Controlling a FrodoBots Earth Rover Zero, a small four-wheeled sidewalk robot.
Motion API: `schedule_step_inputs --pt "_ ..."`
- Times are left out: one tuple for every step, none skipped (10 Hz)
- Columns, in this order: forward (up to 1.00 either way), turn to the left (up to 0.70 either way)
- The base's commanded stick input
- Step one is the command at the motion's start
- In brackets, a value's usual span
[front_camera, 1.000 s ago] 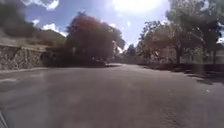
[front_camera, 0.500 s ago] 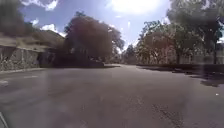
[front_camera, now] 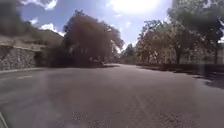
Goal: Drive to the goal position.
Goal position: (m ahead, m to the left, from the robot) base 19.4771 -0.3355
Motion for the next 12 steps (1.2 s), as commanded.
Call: schedule_step_inputs --pt "0.50 0.00" --pt "0.50 0.00" --pt "0.50 0.00" --pt "0.50 0.00" --pt "0.50 0.00" --pt "0.50 0.00" --pt "0.50 0.00" --pt "0.50 0.00" --pt "0.50 0.00" --pt "0.50 0.00" --pt "0.50 0.00" --pt "0.50 0.00"
